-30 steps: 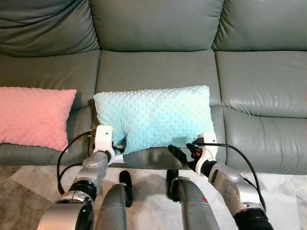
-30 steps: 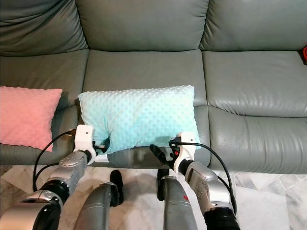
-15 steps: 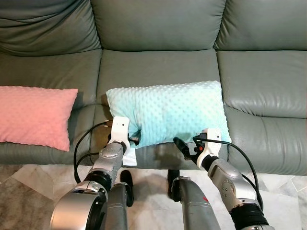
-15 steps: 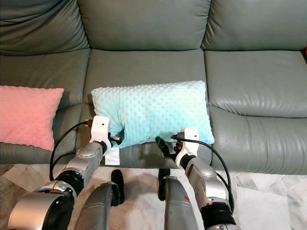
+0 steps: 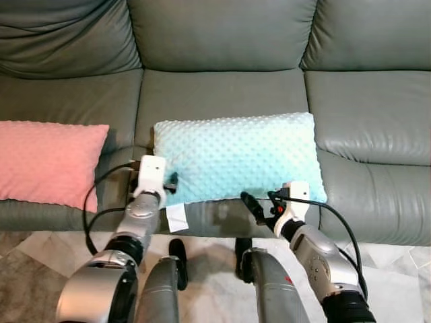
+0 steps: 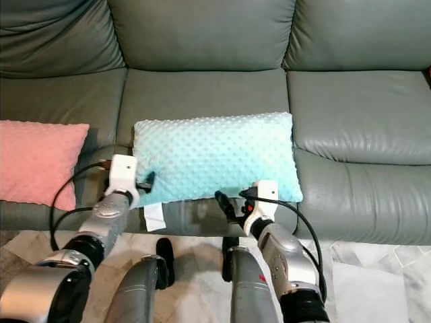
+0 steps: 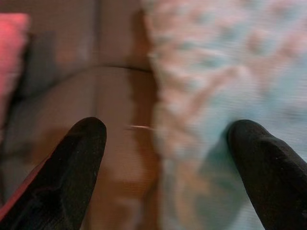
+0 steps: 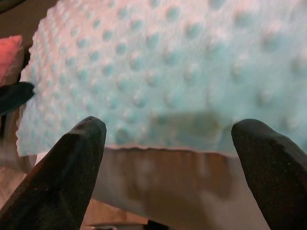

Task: Move the pillow to the sofa

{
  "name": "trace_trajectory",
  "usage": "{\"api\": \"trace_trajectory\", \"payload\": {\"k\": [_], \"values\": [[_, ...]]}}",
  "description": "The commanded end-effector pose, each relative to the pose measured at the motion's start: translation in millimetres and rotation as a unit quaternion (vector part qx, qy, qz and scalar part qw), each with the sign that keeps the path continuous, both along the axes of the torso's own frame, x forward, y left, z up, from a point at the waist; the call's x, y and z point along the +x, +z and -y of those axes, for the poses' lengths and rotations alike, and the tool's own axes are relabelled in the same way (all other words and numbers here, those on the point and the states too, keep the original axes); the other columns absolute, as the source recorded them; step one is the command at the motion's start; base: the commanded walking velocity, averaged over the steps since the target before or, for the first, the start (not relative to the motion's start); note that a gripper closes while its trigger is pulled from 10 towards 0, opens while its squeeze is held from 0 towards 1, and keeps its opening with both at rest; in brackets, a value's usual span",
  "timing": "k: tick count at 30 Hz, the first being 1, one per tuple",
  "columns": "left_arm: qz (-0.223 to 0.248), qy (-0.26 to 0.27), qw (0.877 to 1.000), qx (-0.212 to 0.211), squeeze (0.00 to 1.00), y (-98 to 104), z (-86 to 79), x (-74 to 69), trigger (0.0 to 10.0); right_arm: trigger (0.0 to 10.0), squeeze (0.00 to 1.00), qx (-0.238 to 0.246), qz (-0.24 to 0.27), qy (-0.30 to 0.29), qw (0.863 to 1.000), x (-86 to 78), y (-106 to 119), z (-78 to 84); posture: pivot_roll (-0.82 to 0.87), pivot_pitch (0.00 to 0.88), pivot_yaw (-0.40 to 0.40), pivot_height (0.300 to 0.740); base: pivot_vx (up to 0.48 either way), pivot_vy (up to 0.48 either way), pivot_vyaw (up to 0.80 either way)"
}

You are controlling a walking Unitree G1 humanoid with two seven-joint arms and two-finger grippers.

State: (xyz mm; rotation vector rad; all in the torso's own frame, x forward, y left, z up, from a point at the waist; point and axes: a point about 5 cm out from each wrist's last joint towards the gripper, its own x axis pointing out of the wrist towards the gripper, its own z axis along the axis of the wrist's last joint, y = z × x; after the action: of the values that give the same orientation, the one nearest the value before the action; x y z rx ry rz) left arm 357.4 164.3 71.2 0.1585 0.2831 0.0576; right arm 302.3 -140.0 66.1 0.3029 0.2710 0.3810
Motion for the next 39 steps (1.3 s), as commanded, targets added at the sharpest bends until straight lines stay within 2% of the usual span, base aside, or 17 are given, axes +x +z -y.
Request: {"api": "trace_trajectory", "payload": {"k": [1,6,11,13,17,19,20,22,26,32,35,37,39], "values": [[-0.033,0.016,0.999,0.007,0.00,-19.7,-7.4,-13.4,10.0,10.0,0.00,0.002,-0.023,-0.007,1.000,-10.4,-12.7,5.3,-0.04,0.492,0.077,0.740,0.000,0.000,0.00],[-0.023,0.022,0.999,0.022,0.00,-17.6,-9.3,-12.7,10.0,10.0,0.00,-0.010,-0.010,-0.018,1.000,-16.1,-10.7,12.9,-0.05,0.490,0.077,0.740,0.000,0.000,0.00],[-0.009,0.017,0.999,0.026,0.00,-12.7,-9.2,-9.9,10.0,10.0,0.00,-0.053,0.040,-0.062,0.996,-13.6,3.8,27.6,-0.05,0.492,0.076,0.740,0.000,0.000,0.00],[0.009,0.012,1.000,0.008,0.00,-6.6,-11.0,-7.0,10.0,10.0,0.00,-0.099,0.068,-0.101,0.988,-11.2,14.5,43.7,-0.05,0.491,0.076,0.740,0.000,0.000,0.00],[0.033,-0.001,0.999,0.008,0.00,-0.9,-17.2,-6.7,10.0,10.0,0.00,-0.116,0.088,-0.145,0.979,-9.8,25.8,63.2,-0.04,0.489,0.076,0.740,0.000,0.000,0.00],[0.042,0.002,0.999,0.008,0.00,-1.0,-26.3,-9.8,10.0,10.0,0.00,-0.133,0.092,-0.170,0.972,-9.4,28.8,75.7,-0.04,0.487,0.074,0.740,0.000,0.000,0.00],[0.042,0.002,0.999,0.008,0.00,-1.0,-26.3,-9.8,10.0,10.0,0.00,-0.133,0.092,-0.170,0.972,-9.4,28.8,75.7,-0.04,0.487,0.074,0.740,0.000,0.000,0.00],[0.045,0.010,0.999,0.011,0.00,-3.1,-36.0,-14.2,10.0,10.0,0.00,-0.160,0.087,-0.198,0.963,-9.5,27.6,89.3,-0.04,0.485,0.075,0.740,0.000,0.000,0.00],[0.056,0.014,0.998,0.006,0.00,-4.5,-47.0,-21.6,10.0,10.0,0.00,-0.180,0.052,-0.246,0.951,-10.9,16.3,111.9,-0.03,0.482,0.076,0.740,0.000,0.000,0.00],[0.074,-0.030,0.997,-0.019,0.00,-1.1,-43.2,-30.1,10.0,10.0,0.00,-0.203,-0.008,-0.251,0.946,-9.9,-3.6,123.3,0.01,0.487,0.083,0.740,0.000,0.000,0.00],[0.065,-0.054,0.996,-0.022,0.00,-3.9,-43.6,-43.7,10.0,10.0,0.00,-0.225,-0.041,-0.254,0.940,-7.0,-15.2,129.1,0.04,0.490,0.088,0.740,0.000,0.000,0.00],[0.062,-0.057,0.996,-0.020,0.00,-5.4,-44.6,-47.6,10.0,10.0,0.00,-0.237,-0.042,-0.256,0.936,-6.3,-16.0,130.7,0.05,0.492,0.089,0.740,0.000,0.000,0.00],[0.051,-0.061,0.997,-0.018,0.00,-9.1,-48.7,-58.3,10.0,10.0,0.00,-0.243,-0.045,-0.253,0.935,-2.3,-16.8,131.4,0.06,0.495,0.093,0.740,0.000,0.000,0.00]]}}
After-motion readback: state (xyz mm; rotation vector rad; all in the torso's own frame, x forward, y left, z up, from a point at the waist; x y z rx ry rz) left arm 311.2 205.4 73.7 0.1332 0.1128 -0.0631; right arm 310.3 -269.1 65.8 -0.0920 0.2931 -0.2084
